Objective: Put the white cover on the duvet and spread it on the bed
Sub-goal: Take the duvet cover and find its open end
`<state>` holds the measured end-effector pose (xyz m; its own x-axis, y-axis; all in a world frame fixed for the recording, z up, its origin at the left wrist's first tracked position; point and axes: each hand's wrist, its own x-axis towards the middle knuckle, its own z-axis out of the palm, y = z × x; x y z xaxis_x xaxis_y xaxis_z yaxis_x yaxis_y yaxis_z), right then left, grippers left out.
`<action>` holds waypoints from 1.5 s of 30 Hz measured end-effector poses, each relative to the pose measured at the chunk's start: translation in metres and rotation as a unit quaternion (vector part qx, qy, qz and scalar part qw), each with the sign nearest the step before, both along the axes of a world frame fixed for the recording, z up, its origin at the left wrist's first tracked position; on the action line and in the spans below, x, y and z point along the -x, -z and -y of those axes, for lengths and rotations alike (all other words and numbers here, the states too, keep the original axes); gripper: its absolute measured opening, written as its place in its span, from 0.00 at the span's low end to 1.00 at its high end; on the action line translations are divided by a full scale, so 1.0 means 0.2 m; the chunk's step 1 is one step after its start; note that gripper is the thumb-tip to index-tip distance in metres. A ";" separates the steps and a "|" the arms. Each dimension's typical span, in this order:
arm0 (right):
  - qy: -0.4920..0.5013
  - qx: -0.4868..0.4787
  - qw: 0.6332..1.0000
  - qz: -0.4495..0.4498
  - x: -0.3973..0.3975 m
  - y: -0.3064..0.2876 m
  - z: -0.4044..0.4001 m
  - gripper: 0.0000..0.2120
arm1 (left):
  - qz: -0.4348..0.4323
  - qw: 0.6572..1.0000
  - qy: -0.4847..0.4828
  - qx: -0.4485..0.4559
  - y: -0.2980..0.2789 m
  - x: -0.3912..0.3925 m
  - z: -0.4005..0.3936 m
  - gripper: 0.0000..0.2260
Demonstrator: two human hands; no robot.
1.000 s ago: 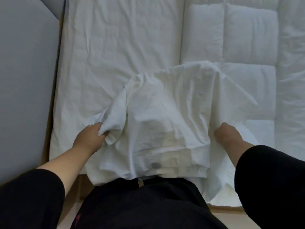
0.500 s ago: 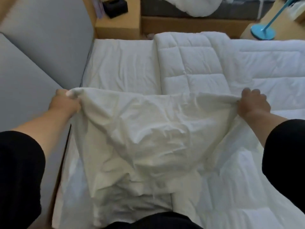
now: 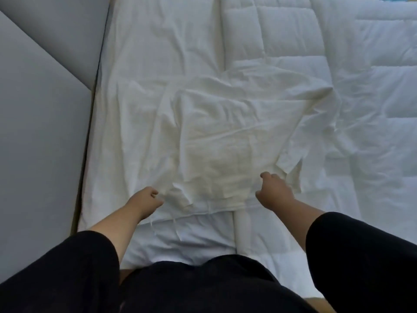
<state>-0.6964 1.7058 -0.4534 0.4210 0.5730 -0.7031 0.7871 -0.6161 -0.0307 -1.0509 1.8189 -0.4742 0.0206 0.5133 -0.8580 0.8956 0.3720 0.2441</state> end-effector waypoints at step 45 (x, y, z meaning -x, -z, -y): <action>-0.040 -0.302 0.950 0.071 1.47 -0.26 -0.39 0.46 | 0.468 0.762 -0.423 0.145 -0.52 0.59 -0.35 0.09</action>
